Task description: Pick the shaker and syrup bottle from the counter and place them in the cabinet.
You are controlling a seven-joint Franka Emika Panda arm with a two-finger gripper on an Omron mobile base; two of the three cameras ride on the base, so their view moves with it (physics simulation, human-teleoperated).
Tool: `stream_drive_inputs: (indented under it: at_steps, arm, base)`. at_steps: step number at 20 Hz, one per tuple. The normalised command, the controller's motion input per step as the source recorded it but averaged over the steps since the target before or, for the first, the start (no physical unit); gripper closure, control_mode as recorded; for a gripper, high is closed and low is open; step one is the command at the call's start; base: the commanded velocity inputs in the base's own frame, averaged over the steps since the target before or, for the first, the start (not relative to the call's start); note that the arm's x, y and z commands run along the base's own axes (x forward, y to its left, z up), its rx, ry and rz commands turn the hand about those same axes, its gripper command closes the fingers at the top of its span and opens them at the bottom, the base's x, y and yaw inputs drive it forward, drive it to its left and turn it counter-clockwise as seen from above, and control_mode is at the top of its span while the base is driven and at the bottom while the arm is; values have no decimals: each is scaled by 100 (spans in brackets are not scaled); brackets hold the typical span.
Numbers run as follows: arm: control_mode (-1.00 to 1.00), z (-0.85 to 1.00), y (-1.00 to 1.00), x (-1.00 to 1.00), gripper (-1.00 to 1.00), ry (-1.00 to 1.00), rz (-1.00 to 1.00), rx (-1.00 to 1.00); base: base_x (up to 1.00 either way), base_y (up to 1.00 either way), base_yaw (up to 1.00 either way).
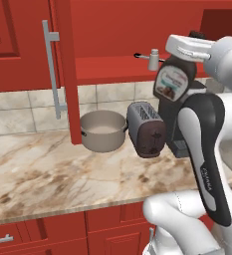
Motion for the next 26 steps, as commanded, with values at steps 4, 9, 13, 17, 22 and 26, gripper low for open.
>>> stream_drive_inputs:
  at_steps: [4, 9, 13, 17, 22, 26]
  arm:
    - [-100, -5, -3, 0, 100, -3, -1, 0]
    - [-100, 0, -2, 0, 100, -1, 0, 0]
    - [-100, 0, 0, 0, 100, 0, 0, -1]
    - [-100, 1, 0, 0, 100, 0, 0, -6]
    - [-100, 3, 0, 0, 100, 1, 0, -10]
    - [-100, 0, 0, 0, 100, 3, 0, -11]
  base:
    - [0, 0, 0]
    - [0, 0, 0]
    - [0, 0, 0]
    - [0, 0, 0]
    - [0, 0, 0]
    - [0, 0, 0]
